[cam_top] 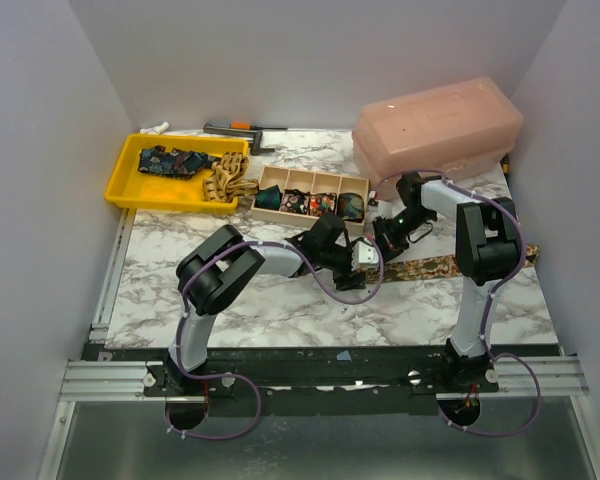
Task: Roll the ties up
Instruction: Roll the tie at the center of the board.
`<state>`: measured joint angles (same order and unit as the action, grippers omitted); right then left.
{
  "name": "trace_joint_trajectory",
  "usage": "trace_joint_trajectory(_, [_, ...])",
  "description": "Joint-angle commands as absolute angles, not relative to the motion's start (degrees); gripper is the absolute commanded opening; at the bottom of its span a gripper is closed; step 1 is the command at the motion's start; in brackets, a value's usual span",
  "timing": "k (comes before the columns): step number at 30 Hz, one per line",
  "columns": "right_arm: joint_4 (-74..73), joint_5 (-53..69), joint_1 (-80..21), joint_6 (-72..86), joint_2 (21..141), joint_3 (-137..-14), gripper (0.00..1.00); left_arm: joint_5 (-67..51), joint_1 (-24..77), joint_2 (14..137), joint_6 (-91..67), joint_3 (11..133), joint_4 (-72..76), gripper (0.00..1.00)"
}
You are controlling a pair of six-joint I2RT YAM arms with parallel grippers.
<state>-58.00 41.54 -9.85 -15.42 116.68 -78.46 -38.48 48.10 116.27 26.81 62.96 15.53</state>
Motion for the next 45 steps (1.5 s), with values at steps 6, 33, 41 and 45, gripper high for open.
trace_joint_trajectory(6, [-55.88, 37.95, -9.82, -19.71, 117.60, -78.13, 0.00, -34.98, 47.93, 119.49, 29.53, 58.69, 1.58, 0.28])
trace_joint_trajectory(33, [-56.02, 42.01, -9.16, -17.25, 113.08, -75.25, 0.09, -28.21, 51.06, 121.26, 25.06, 64.35, 1.54, 0.38])
trace_joint_trajectory(41, [-60.41, 38.20, -5.98, -17.68, 109.74, -75.43, 0.35, -24.97, 49.58, 118.35, 25.36, 59.43, 0.44, 0.25])
trace_joint_trajectory(45, [-58.04, 35.21, -6.00, -15.62, 108.66, -71.55, 0.33, -21.61, 48.41, 118.02, 21.31, 59.06, 0.51, 0.25])
